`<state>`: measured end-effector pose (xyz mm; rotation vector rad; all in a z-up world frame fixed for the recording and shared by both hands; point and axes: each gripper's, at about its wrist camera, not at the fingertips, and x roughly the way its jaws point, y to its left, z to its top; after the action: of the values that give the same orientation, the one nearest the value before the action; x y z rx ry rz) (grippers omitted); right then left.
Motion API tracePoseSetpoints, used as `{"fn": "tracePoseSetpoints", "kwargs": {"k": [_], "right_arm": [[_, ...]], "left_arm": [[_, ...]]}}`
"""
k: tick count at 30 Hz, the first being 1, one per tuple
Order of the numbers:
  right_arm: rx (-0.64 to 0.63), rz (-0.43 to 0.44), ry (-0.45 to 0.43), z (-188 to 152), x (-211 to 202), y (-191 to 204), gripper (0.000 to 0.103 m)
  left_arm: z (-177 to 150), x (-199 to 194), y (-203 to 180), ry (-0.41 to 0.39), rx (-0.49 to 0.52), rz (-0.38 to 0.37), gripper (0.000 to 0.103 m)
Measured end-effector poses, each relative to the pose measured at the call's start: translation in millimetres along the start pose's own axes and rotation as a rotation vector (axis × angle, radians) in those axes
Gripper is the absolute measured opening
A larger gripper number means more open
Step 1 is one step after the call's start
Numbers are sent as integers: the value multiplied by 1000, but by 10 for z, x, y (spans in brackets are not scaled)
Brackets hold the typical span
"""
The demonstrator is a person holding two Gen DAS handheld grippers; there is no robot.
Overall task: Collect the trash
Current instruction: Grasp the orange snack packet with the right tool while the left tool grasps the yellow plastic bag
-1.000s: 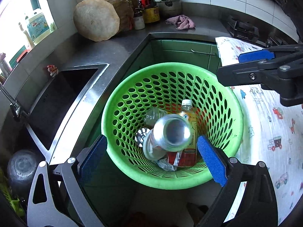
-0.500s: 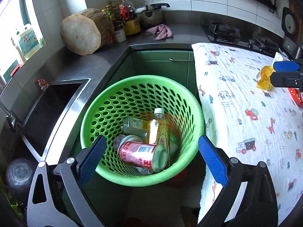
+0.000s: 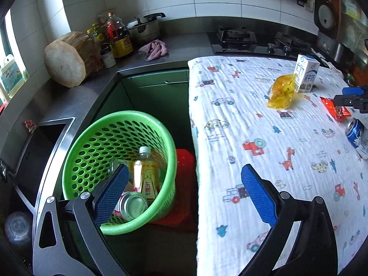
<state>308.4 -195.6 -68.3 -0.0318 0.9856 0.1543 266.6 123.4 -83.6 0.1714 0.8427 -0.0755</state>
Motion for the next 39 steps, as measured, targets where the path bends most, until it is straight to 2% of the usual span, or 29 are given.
{"fn": "tracePoseSetpoints", "kwargs": {"k": [9, 16, 23, 31, 39], "right_arm": [[191, -120, 69, -77, 168, -841, 82], [337, -106, 150, -119, 505, -1222, 82], [380, -104, 208, -119, 741, -1307, 82], [379, -116, 255, -121, 869, -1293, 66], [384, -114, 241, -125, 829, -1304, 55]], "left_arm": [[378, 193, -489, -15, 84, -74, 97], [763, 533, -944, -4, 155, -151, 97], [1064, 918, -1405, 23, 212, -222, 96], [1258, 1218, -1775, 45, 272, -264, 96], [1331, 1525, -1933, 90, 266, -292, 94]]}}
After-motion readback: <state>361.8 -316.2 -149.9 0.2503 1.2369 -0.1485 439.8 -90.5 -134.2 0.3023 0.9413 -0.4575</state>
